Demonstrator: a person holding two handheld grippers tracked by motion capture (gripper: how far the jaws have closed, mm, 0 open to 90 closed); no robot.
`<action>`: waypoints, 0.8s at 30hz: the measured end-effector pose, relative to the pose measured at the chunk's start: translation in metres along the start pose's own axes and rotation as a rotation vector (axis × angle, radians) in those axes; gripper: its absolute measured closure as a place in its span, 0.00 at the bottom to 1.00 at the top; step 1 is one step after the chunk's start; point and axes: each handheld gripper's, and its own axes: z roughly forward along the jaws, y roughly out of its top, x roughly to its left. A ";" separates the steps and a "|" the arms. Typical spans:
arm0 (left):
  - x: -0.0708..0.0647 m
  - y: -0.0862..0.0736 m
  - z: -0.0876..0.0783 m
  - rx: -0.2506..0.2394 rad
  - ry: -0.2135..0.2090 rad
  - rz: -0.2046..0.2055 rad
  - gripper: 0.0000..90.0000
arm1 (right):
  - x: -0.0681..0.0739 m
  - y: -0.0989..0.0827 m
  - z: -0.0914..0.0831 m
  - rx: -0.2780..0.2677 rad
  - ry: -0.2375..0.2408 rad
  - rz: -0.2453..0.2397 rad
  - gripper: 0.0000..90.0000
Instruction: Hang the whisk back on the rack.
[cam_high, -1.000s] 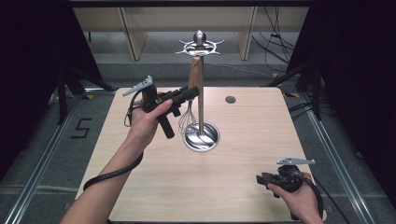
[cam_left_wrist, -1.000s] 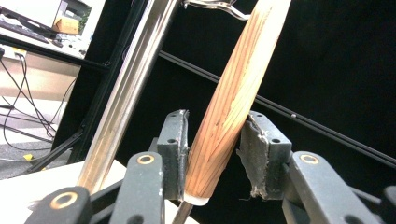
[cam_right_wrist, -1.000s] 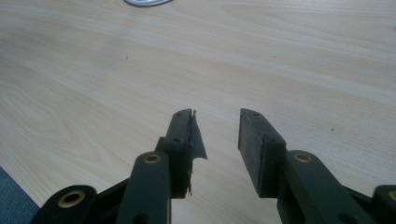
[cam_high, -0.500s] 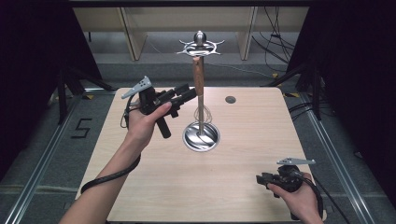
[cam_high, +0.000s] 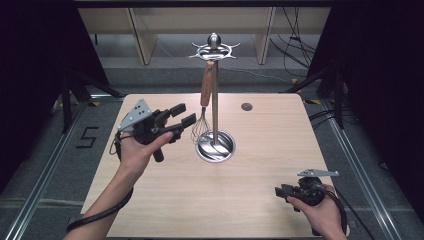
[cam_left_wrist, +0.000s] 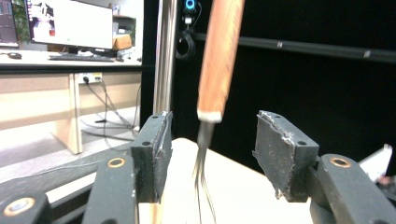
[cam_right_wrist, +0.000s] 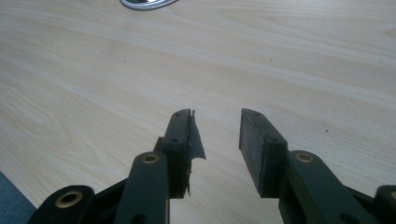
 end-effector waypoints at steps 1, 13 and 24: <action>-0.003 -0.008 -0.009 0.021 0.004 0.020 0.49 | 0.000 0.000 0.000 0.003 0.004 0.008 0.72; -0.005 -0.054 -0.065 0.137 0.079 0.131 0.46 | 0.000 0.001 -0.003 -0.027 0.003 0.014 0.70; -0.016 -0.124 -0.110 0.299 0.104 0.017 0.43 | -0.006 0.002 -0.004 -0.039 -0.040 -0.034 0.63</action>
